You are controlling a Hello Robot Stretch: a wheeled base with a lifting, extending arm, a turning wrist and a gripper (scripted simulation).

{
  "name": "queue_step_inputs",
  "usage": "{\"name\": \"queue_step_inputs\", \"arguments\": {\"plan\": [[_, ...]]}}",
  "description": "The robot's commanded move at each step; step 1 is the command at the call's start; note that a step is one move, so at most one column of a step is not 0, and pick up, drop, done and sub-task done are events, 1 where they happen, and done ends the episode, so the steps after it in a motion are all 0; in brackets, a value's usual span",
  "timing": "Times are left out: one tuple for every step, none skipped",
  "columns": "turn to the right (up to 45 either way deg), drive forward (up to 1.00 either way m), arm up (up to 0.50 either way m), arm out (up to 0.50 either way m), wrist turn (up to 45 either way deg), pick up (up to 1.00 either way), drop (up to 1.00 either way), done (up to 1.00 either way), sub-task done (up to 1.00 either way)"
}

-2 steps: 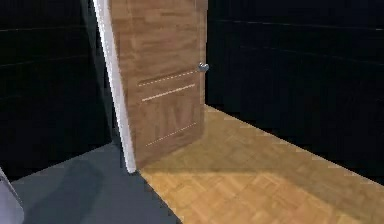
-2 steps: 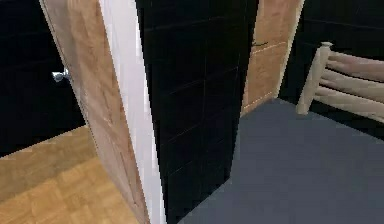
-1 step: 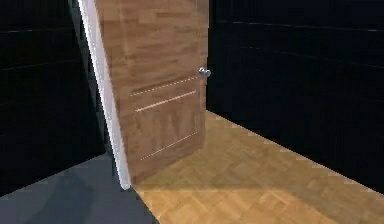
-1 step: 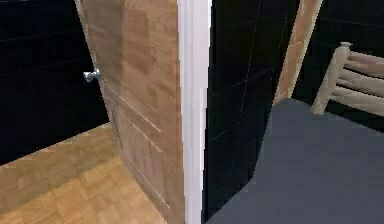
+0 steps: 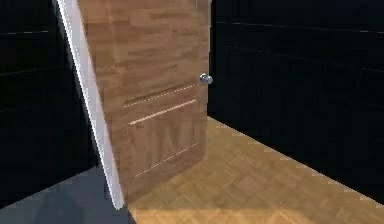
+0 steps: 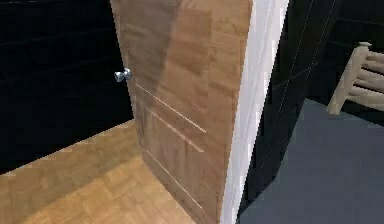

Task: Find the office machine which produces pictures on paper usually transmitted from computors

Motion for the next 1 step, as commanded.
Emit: {"name": "queue_step_inputs", "arguments": {"plan": [[45.0, 0.00, 0.00, 0.00, 0.0, 0.00, 0.00, 0.00, 0.00]]}}
